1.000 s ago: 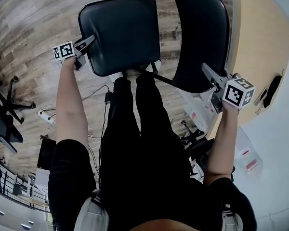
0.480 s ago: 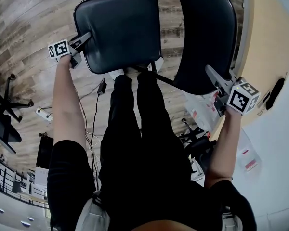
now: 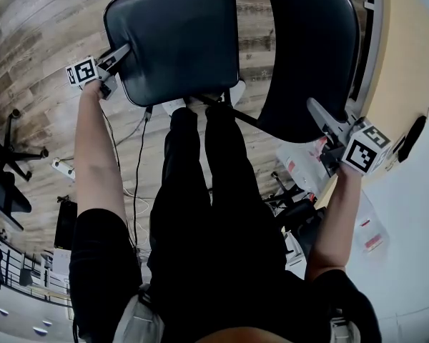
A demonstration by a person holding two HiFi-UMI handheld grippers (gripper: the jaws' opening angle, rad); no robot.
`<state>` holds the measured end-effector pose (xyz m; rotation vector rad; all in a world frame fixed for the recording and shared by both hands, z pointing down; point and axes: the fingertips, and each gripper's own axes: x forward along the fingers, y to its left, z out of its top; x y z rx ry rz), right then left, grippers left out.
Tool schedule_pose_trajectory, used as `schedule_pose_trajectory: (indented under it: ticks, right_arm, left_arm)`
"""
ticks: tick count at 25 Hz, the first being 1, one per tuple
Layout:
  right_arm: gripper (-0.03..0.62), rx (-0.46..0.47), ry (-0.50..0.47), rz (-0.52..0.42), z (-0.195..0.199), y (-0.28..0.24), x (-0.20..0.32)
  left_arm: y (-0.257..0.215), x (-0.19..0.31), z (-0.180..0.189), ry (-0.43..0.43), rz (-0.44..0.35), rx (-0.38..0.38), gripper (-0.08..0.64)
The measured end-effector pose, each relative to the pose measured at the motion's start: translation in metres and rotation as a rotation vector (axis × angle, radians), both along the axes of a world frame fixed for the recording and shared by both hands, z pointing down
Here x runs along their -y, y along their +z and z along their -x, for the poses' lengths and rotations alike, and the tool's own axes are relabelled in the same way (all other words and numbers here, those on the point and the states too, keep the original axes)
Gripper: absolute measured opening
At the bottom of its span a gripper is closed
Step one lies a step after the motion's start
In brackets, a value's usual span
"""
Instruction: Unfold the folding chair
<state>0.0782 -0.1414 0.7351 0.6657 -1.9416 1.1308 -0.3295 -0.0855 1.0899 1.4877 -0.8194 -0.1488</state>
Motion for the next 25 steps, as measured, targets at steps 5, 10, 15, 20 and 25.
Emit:
schedule_pose_trajectory:
  ticks: [5, 10, 15, 20, 25]
  right_arm:
    - [0.075, -0.006, 0.015, -0.012, 0.0, 0.001, 0.001]
    - [0.165, -0.062, 0.067, -0.09, -0.008, -0.009, 0.01]
    - [0.244, -0.118, 0.102, -0.182, -0.018, -0.048, 0.026]
    - [0.245, -0.107, 0.106, -0.259, -0.017, -0.098, 0.036]
    - [0.245, -0.062, 0.08, -0.291, 0.004, -0.133, 0.032]
  left_arm:
    - [-0.002, 0.003, 0.002, -0.001, -0.027, 0.018, 0.303]
    - [-0.008, -0.005, 0.012, 0.019, 0.04, 0.14, 0.35]
    - [-0.045, -0.01, 0.031, 0.02, 0.075, 0.293, 0.351]
    - [-0.102, -0.019, 0.043, 0.014, 0.075, 0.354, 0.351]
    - [-0.17, -0.037, 0.044, 0.04, 0.057, 0.387, 0.351]
